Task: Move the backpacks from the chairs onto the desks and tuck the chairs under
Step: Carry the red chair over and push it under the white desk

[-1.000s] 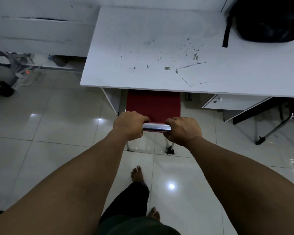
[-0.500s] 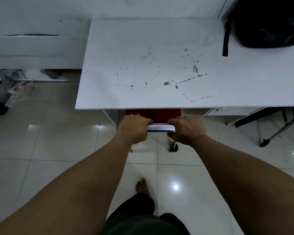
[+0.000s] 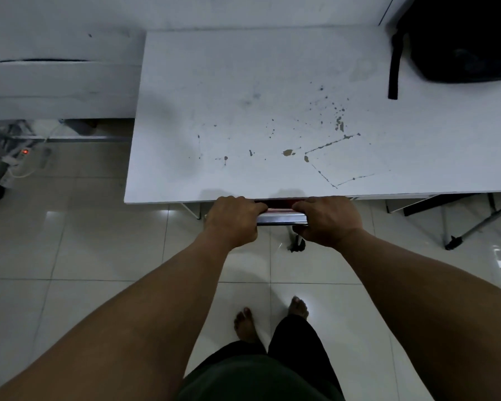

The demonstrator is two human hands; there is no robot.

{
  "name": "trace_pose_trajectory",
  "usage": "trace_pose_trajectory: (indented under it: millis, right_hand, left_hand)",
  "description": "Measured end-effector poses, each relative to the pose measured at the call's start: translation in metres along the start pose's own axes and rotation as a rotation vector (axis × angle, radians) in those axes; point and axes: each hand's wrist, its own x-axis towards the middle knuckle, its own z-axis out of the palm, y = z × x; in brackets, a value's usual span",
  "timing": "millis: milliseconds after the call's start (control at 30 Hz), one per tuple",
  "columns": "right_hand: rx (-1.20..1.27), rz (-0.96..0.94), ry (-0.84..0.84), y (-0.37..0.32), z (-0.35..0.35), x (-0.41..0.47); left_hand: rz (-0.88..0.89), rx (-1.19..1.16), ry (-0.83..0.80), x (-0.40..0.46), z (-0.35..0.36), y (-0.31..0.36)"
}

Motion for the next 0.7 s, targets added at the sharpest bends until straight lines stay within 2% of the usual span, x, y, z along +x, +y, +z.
trace_pose_trajectory:
  millis: [433, 700]
  right_hand:
    - [0.033, -0.041, -0.042, 0.002, -0.005, -0.003]
    - [0.082, 0.021, -0.109, -0.001, -0.008, -0.004]
  left_hand:
    - [-0.026, -0.059, -0.008, 0.0, -0.001, 0.002]
    - [-0.109, -0.218, -0.19, 0.001, -0.018, 0.006]
